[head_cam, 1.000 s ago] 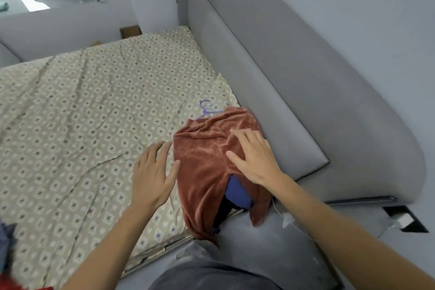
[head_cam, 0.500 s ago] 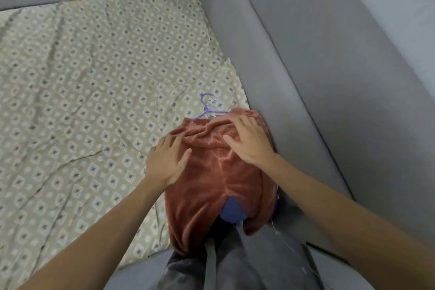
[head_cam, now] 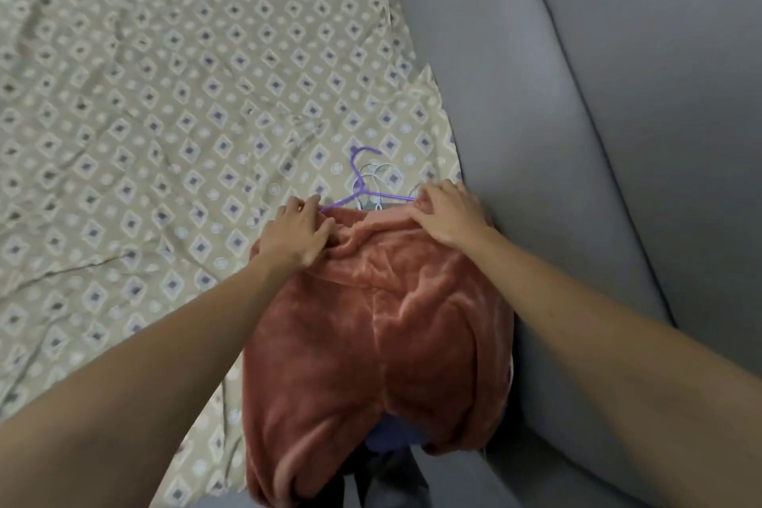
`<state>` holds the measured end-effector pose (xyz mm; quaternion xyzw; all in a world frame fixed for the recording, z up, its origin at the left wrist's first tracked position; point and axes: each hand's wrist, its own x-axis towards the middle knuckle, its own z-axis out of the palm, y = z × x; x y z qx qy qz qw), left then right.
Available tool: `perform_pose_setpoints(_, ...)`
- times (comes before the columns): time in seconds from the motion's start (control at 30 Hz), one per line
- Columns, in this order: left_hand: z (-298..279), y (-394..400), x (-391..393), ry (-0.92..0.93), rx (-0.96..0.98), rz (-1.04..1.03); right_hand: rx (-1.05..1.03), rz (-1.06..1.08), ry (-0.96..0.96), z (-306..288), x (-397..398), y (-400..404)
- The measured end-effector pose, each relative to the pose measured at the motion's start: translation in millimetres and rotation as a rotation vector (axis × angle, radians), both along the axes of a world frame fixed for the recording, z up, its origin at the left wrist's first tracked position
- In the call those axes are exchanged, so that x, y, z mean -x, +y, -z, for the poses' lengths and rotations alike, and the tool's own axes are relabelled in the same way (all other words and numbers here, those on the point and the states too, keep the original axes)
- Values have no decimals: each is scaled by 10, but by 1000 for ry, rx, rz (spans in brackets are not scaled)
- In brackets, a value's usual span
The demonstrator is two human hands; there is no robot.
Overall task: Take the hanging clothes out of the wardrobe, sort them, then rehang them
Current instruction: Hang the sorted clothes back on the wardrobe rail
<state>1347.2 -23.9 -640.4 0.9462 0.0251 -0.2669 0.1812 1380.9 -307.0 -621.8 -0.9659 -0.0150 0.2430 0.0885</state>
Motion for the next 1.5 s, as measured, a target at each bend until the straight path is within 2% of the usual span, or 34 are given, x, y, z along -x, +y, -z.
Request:
perform_pose_setpoints(0.13,165,27,-100,120,14,-9,-62,-5,44,86,-97,22)
perform_pose_setpoints(0.27,141,72,-60,67,31,-41,-117,-78,51,12,-135,25)
perform_pose_setpoints(0.4,-10,129,66,-3,157,-47,-141,-140,-11,-129,-87,12)
perform_pose_setpoints(0.57,-508,153,230,-144,267,-57,-188,-146,-113,-553,107,-60)
perform_pose_setpoints(0.77,-1462,214,487,-292,315,-12,-232,-70,-287,-1531,570,-53)
perform_pose_setpoints(0.97,-2322,260,949,-412,359,98,-220,25,-562,-2304,1354,21)
perform_pose_setpoints(1.1,-2771,261,1095,-464,489,226,-153,204,-704,-2784,2016,127)
perform_pose_setpoints(1.3,-3519,325,1496,-613,605,533,3,466,-910,-3623,3281,464)
perform_pose_setpoints(1.5,-4233,136,2207,-687,676,817,81,765,-1019,-4269,4757,915)
